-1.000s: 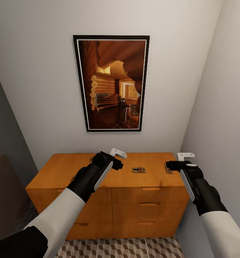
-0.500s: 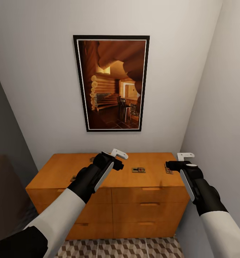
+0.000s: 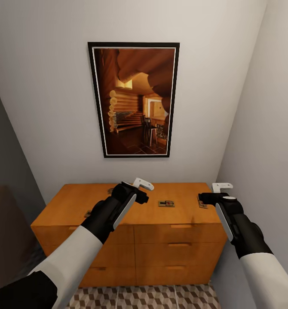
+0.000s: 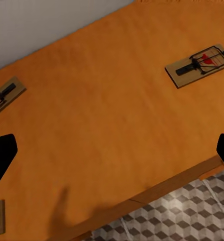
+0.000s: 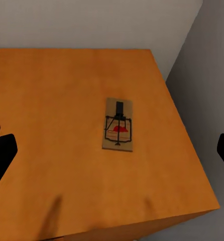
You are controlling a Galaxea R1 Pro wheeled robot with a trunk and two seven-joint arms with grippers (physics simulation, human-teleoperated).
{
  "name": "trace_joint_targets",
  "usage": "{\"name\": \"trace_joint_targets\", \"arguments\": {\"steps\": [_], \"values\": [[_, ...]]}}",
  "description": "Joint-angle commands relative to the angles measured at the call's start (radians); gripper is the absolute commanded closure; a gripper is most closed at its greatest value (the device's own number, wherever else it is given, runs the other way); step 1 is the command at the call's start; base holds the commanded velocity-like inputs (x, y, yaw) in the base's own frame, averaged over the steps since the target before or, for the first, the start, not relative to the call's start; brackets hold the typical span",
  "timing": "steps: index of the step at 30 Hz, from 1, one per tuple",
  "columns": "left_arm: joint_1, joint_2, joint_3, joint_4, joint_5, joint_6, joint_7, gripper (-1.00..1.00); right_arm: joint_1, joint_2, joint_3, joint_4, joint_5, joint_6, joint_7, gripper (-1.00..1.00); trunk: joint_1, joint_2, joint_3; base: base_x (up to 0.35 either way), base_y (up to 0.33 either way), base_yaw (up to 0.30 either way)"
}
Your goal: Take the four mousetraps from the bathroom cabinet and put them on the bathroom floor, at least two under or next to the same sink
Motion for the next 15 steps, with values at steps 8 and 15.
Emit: {"name": "trace_joint_targets", "arguments": {"steps": [8, 15], "values": [[-0.001, 0.000, 0.005, 0.000, 0.009, 0.002, 0.011, -1.00, -0.001, 0.000, 0.001, -0.001, -0.003, 0.005, -0.006, -1.00, 0.001, -0.002, -0.002, 0.000, 0.000, 0.000], [0.000, 0.000, 0.017, 0.000, 0.008, 0.003, 0.012, -1.00, -0.001, 0.000, 0.001, -0.001, -0.002, 0.005, -0.006, -1.00, 0.001, -0.002, -0.002, 0.000, 0.000, -0.013]]}}
